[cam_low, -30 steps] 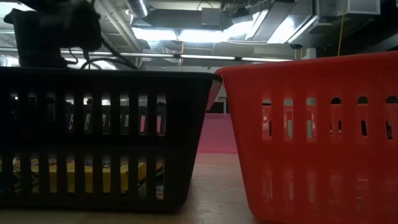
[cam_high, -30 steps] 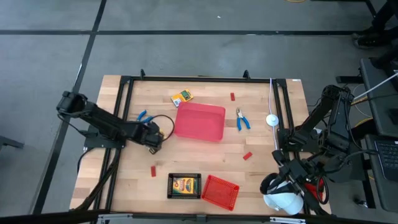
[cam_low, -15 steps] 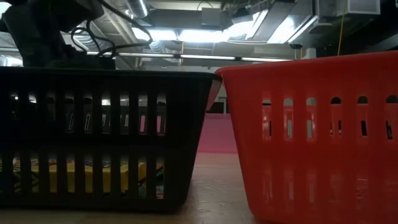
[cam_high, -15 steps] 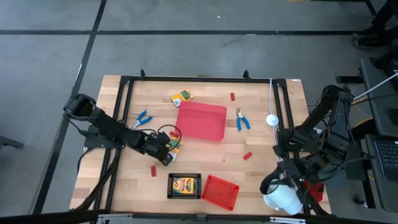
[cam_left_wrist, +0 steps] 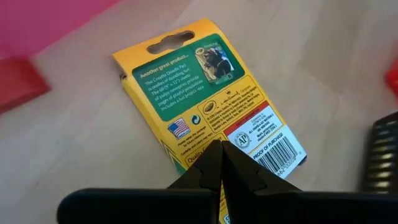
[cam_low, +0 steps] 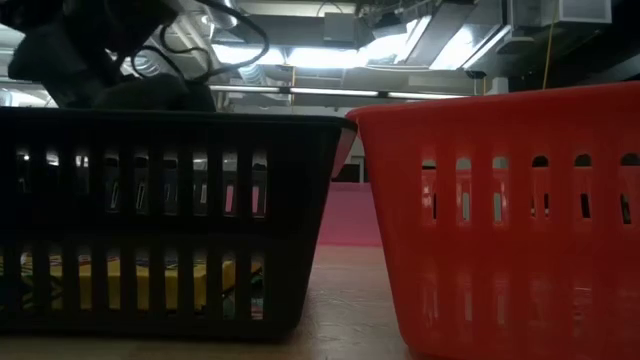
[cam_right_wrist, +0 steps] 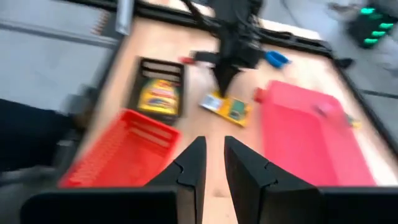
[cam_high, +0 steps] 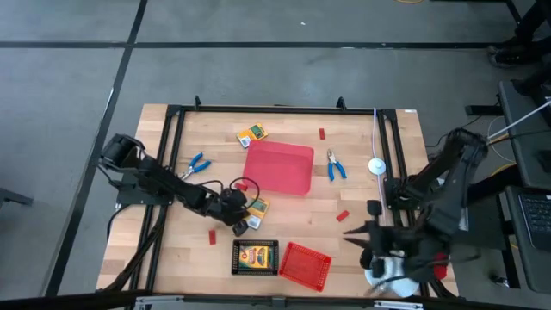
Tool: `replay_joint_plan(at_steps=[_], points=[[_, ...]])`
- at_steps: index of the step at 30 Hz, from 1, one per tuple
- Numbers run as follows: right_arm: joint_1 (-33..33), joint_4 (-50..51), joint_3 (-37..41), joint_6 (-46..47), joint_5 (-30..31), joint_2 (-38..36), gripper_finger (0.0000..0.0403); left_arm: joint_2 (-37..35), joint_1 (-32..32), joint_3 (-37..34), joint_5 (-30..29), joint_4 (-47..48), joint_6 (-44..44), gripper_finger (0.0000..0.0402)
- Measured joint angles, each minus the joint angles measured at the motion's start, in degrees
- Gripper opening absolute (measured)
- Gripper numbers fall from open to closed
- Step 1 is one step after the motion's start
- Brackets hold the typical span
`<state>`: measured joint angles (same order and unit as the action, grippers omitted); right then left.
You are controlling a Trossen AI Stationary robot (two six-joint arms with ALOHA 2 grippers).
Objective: Pick & Place School Supplies
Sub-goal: Put the crayon box into the black bin
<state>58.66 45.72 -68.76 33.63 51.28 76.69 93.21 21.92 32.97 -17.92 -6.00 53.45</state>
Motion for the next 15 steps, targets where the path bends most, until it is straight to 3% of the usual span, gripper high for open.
replay_joint_plan(at_steps=[3, 7, 15], points=[[-3.9, -1.9, 1.9, -0.1, -1.7, 2.2, 0.0061, 1.5, -0.3, 0.0, -0.4, -3.0, -1.1, 0.0001], [-7.6, -13.9, 6.5, -6.4, -4.4, 3.1, 0.0061, 1.9, -0.3, 0.0, -2.1, -5.1, -2.5, 0.0001], [-17.1, -48.5, 20.5, -18.6, -25.6, 2.0, 0.0062, 2.0, -0.4, -0.1, -6.6, -7.2, -5.6, 0.0001]])
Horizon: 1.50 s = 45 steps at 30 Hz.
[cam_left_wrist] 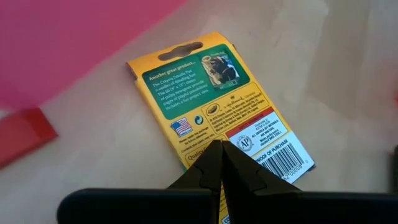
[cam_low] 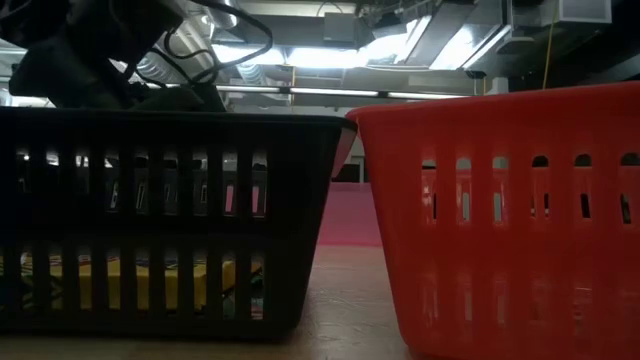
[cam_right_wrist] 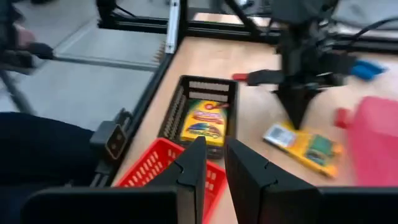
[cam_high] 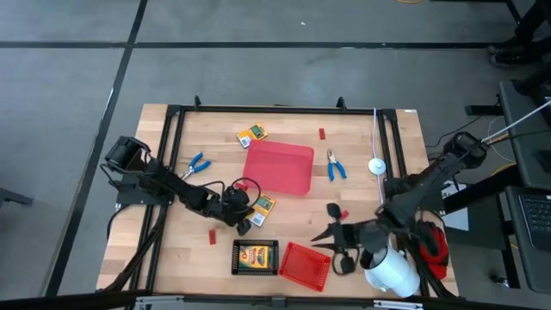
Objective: Pick & Place School Supplies
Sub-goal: Put the crayon box into the black bin
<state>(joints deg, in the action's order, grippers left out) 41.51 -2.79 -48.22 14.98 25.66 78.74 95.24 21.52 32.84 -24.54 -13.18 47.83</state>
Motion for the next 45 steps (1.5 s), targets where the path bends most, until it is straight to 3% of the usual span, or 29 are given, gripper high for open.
replay_joint_plan(at_steps=[7, 14, 23, 45], points=[[-10.8, -13.3, 11.7, 7.2, -10.0, 0.0, 0.0062, -0.2, -0.1, 0.2, -0.7, 4.3, 1.8, 0.0001], [-15.7, -20.0, 13.5, 11.0, -16.0, -0.1, 0.0062, -0.9, 0.0, 0.3, 3.2, 7.3, 3.6, 0.0001], [-16.1, -20.9, 13.5, 11.4, -16.8, -0.1, 0.0062, -6.5, 3.8, 0.0, 1.5, 15.9, 8.2, 0.0001], [-13.7, -24.1, 13.5, 8.1, -17.7, -0.1, 0.0061, -6.0, 3.0, 7.7, -5.3, 31.8, 9.3, 0.0001]])
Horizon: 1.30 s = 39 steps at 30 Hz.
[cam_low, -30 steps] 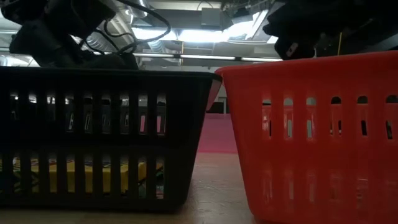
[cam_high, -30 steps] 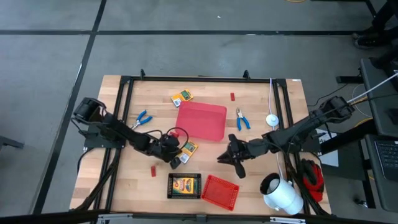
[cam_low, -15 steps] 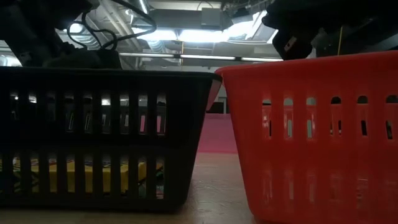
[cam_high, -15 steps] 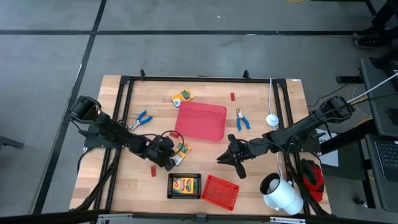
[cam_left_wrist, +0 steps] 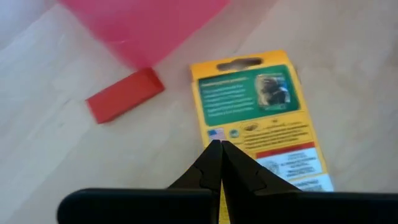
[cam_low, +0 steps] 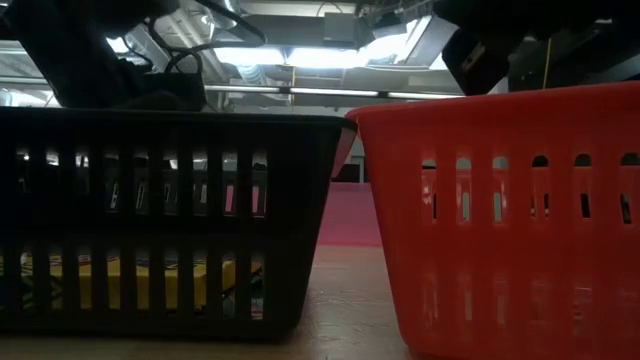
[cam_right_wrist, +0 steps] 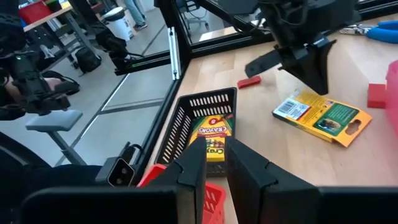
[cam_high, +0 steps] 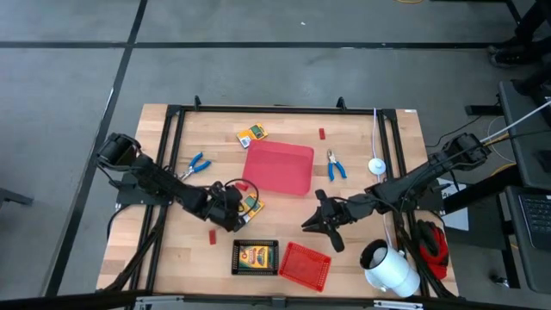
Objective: Pick & Place School Supplies
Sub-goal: Put the crayon box into the black bin
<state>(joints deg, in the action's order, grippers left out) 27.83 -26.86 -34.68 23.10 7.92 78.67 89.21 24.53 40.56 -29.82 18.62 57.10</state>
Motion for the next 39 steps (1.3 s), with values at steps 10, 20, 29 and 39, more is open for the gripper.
replay_joint_plan(at_steps=[10, 20, 29, 39], points=[[0.5, -0.2, 0.0, 0.1, 0.2, 0.0, 0.0061, -0.1, -1.6, 0.0, 1.2, -0.1, -1.8, 0.0001], [1.3, -0.2, 0.0, 0.3, 0.4, 0.0, 0.0061, -0.2, -1.8, -4.0, 2.5, -4.3, -0.3, 0.0002], [1.3, -0.7, 0.0, 0.3, 0.7, 0.0, 0.0061, -0.3, -2.2, -6.5, 0.8, -7.4, -0.3, 0.0002], [1.3, -0.8, 0.0, 0.5, 0.7, 0.0, 0.0061, -0.7, -2.9, -6.4, 1.4, -13.3, -4.5, 0.0002]])
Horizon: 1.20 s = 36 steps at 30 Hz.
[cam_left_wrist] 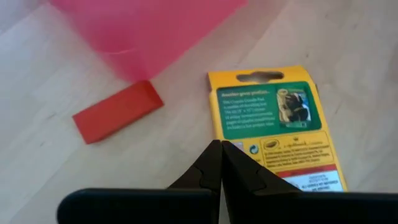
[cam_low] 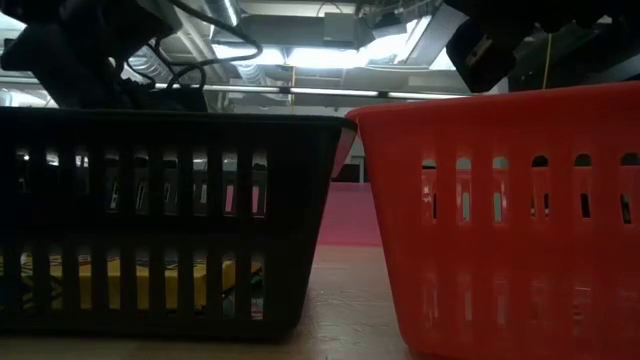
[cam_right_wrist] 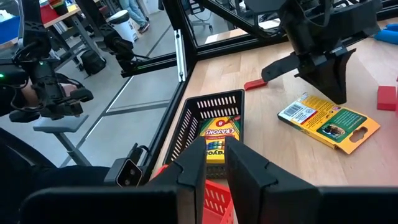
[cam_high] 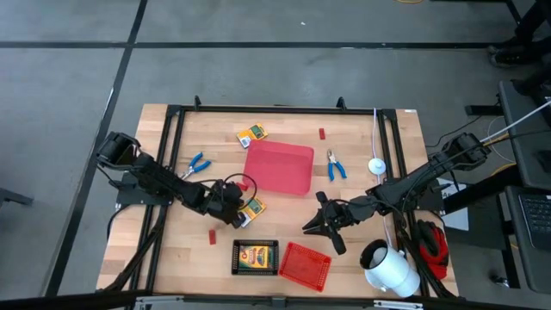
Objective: Pick & Place School Supplies
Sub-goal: Put the crayon box into the black bin
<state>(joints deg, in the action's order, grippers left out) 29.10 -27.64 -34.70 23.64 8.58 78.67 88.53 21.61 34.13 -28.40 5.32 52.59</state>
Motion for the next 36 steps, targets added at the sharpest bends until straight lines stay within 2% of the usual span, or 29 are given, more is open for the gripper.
replay_joint_plan(at_steps=[12, 36], points=[[0.0, 0.0, 0.0, 0.0, 0.1, 0.0, 0.0061, 0.0, 0.0, 0.0, 1.7, -1.3, -0.3, 0.0002], [0.0, 0.0, 0.0, -0.5, 1.5, 0.0, 0.0061, 4.0, -1.4, 0.3, 0.5, 0.2, -0.1, 0.0002]])
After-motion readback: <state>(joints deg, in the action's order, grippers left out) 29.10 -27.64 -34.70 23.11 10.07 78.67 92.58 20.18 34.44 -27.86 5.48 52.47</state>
